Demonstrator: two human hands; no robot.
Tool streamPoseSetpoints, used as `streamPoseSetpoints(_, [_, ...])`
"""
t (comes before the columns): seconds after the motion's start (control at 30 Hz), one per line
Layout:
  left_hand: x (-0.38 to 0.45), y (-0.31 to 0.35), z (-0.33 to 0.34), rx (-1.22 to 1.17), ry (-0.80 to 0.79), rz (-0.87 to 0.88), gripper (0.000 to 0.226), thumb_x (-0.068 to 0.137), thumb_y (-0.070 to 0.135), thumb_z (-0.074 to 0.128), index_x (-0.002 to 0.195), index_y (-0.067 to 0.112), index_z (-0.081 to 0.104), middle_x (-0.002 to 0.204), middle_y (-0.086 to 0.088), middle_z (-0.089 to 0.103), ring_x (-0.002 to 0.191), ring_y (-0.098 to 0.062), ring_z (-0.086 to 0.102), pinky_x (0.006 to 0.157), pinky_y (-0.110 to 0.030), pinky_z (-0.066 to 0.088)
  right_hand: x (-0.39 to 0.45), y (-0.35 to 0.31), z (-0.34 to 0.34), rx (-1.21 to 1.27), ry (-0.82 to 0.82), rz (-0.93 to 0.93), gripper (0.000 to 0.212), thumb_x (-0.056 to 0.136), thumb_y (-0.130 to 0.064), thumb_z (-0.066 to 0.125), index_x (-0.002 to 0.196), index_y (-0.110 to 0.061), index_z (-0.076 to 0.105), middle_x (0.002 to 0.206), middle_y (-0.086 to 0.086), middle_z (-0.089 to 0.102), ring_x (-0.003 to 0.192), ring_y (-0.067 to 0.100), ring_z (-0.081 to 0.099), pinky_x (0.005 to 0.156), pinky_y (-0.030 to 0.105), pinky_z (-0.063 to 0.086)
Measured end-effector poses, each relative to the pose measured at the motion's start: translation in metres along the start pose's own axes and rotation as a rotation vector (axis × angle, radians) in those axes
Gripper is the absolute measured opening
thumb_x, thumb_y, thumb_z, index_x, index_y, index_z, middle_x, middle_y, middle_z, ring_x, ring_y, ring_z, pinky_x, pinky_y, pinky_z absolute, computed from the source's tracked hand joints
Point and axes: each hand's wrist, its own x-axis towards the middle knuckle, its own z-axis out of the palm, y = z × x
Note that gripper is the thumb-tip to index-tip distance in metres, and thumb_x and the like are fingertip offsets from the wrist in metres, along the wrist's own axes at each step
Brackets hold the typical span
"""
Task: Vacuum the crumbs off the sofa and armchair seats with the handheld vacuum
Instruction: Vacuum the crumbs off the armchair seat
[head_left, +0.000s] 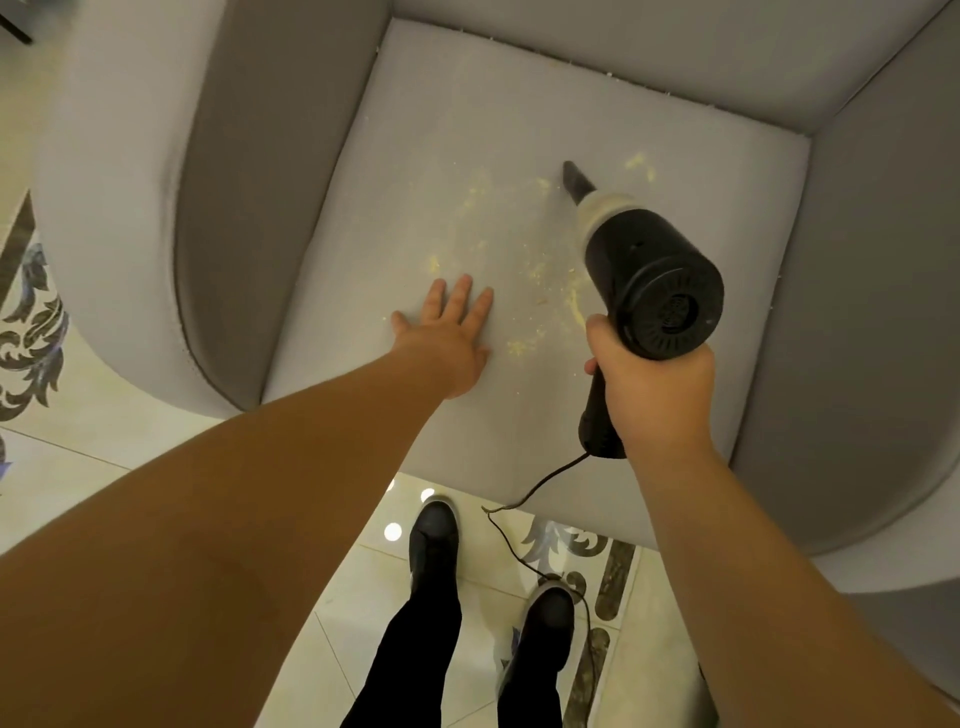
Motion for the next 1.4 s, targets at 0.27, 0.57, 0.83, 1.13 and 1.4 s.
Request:
streamPoseSetpoints(0.27, [0.001, 0.0, 0.005, -0.032, 0.005, 0.022, 0.078, 0.107, 0.056, 0.031, 0.159, 0.038, -0.025, 0.167, 0.004, -0.033, 0.155, -0.029, -0.025, 0.121, -0.071, 0.008, -0.008, 0.003, 0.01, -0.03, -0.147, -0.007, 0.019, 0.089, -0.021, 0.08, 0.087, -0.029, 0.064, 0.087, 0.013, 0.076, 0.076, 0.018, 0.07, 0.065, 0.02, 0.056])
streamPoseSetpoints(0.57, [-0.012, -0.03, 0.01, 0.002, 0.038, 0.037, 0.083, 0.103, 0.066, 0.027, 0.158, 0.036, -0.027, 0.166, 0.007, -0.034, 0.154, -0.026, -0.028, 0.12, -0.072, 0.004, 0.004, 0.0, 0.025, -0.056, -0.154, -0.053, 0.018, 0.087, -0.024, 0.081, 0.089, -0.03, 0.065, 0.088, 0.01, 0.075, 0.083, 0.022, 0.071, 0.067, 0.018, 0.056])
streamPoseSetpoints(0.83, [-0.006, -0.027, 0.014, -0.009, -0.02, 0.015, 0.087, 0.101, 0.067, 0.031, 0.156, 0.038, -0.03, 0.163, 0.009, -0.039, 0.153, -0.026, -0.03, 0.119, -0.073, 0.006, 0.01, 0.0, 0.033, -0.07, -0.132, -0.123, 0.016, 0.085, -0.025, 0.085, 0.096, -0.024, 0.072, 0.085, 0.003, 0.076, 0.083, 0.019, 0.074, 0.073, 0.02, 0.058])
streamPoseSetpoints(1.13, [-0.004, -0.029, 0.021, -0.024, 0.007, 0.029, 0.089, 0.101, 0.069, 0.031, 0.154, 0.038, -0.033, 0.163, 0.006, -0.04, 0.152, -0.027, -0.032, 0.119, -0.073, 0.002, 0.012, -0.003, 0.04, -0.135, -0.202, -0.07, 0.013, 0.086, -0.022, 0.082, 0.092, -0.024, 0.07, 0.084, 0.009, 0.076, 0.08, 0.023, 0.073, 0.066, 0.02, 0.057])
streamPoseSetpoints(1.4, [-0.004, -0.029, 0.019, -0.002, -0.002, 0.018, 0.091, 0.1, 0.07, 0.032, 0.154, 0.037, -0.034, 0.162, 0.008, -0.041, 0.153, -0.026, -0.032, 0.118, -0.074, 0.007, 0.016, -0.014, 0.043, -0.083, -0.131, -0.106, 0.017, 0.088, -0.024, 0.081, 0.088, -0.03, 0.066, 0.086, 0.009, 0.076, 0.084, 0.025, 0.073, 0.074, 0.028, 0.059])
